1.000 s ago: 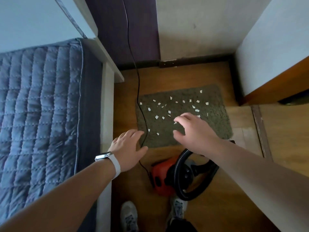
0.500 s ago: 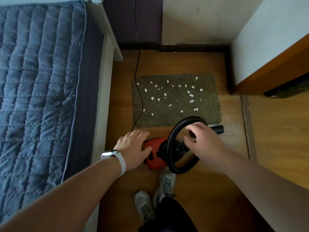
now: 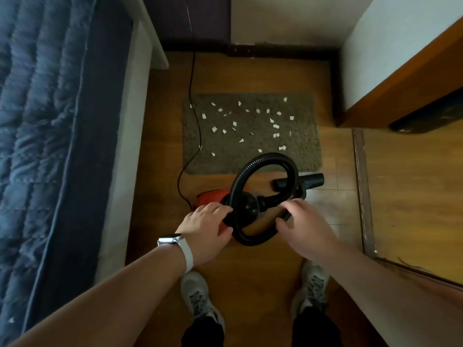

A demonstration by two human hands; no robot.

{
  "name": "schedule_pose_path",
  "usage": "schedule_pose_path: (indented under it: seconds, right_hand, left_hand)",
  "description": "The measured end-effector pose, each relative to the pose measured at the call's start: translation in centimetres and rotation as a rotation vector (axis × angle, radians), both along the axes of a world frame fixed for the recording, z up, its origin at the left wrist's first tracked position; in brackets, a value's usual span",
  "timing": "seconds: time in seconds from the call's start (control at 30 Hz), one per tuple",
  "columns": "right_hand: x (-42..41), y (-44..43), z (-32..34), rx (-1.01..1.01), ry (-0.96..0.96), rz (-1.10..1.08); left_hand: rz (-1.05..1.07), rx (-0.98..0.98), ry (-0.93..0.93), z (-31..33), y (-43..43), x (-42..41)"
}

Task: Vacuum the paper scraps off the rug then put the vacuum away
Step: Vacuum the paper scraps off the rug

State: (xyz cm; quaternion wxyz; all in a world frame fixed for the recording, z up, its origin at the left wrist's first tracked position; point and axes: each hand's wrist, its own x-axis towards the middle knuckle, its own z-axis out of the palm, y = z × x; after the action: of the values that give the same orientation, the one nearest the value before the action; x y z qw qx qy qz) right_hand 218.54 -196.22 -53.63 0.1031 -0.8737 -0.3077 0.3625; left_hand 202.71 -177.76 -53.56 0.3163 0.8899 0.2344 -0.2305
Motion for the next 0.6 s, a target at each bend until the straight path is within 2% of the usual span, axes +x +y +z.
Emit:
schedule_pose_path:
  seconds: [0.3,0.43,0.6]
  right_hand:
    - [4.5,-7.2,-16.4,-0.093,0.012,-0.035]
    - [5.9,-10.2,-23.3,-0.134,0.031,-0.102]
    - [6.3,-12.8,-30.9,-0.104,0.051,-0.181]
  left_hand:
    - [-0.091,-0.132,0.093,-17.6,-10.8,6.1]
    - [-0.214,-0.078,0.188,-26.7,-15.1,8.0]
    - [-0.126,-0.036,0.260,-35.8,-18.8,10.8]
